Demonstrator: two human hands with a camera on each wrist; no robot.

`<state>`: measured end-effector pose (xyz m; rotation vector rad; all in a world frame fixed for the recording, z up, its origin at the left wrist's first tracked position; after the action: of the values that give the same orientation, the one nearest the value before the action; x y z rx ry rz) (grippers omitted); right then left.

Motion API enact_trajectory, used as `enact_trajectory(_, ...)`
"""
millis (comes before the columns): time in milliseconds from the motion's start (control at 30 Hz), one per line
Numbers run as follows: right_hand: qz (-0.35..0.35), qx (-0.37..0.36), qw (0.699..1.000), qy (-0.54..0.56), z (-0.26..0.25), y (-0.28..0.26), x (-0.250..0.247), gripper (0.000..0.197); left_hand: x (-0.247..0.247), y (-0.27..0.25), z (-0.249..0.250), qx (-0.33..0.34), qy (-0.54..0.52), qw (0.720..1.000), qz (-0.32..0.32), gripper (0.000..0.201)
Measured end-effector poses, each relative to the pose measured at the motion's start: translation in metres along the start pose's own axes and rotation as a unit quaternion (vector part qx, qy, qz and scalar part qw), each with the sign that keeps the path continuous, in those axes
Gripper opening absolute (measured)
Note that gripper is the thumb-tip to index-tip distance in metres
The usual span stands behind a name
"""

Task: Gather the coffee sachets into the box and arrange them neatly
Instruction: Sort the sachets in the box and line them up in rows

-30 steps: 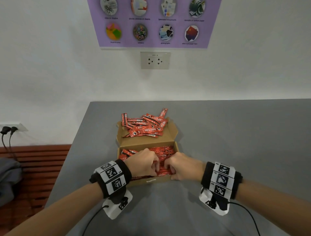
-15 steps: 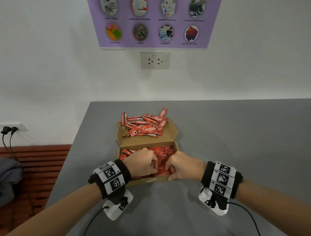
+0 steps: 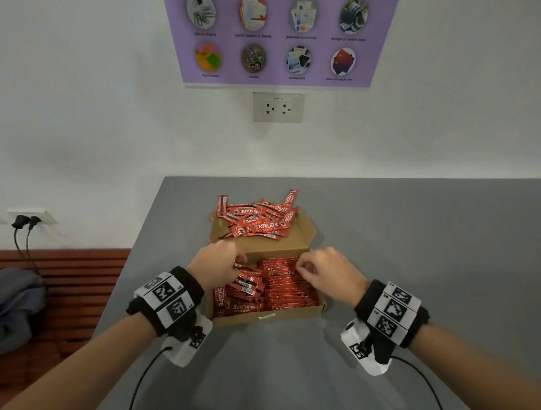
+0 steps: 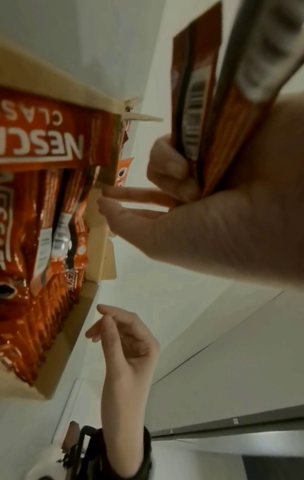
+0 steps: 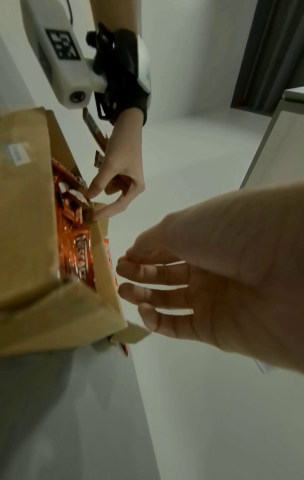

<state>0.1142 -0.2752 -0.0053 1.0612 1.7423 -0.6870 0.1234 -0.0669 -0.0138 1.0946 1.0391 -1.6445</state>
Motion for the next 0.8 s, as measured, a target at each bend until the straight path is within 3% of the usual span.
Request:
enact_trajectory(267,-0.032,-0.025,0.999,0.024,-0.035,0.016,0.019,0.019,0.017,0.002,0.003,0.044,0.045,0.996,-0.056,0.054)
enact_trajectory(333,-0.057,-0.019,0.998,0.024,-0.04,0.022,0.026,0.028,0.02,0.001,0.004,0.058,0.062,0.994,-0.065,0.064)
enact_trajectory(567,-0.081,-0.025,0.995,-0.053,-0.053,0.033,0.044,0.053,0.027,0.004,0.007,0.07,0.123,0.988,-0.067,0.052)
enact_trajectory(800,-0.065,-0.038,0.995,-0.064,-0.054,0.032,0.05,0.048,0.028,0.004,0.01,0.085,0.164,0.981,-0.055,0.046)
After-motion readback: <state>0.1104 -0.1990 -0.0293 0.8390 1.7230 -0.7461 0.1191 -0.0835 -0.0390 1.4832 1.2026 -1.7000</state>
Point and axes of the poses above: each hand's wrist, its own y-axis towards the middle knuckle, its own x-axis out of the palm, z = x × y, the point moved 4 cm from there along y, towards the middle knuckle, and after that the axes turned 4 degrees about z, right-handed, at the moved point
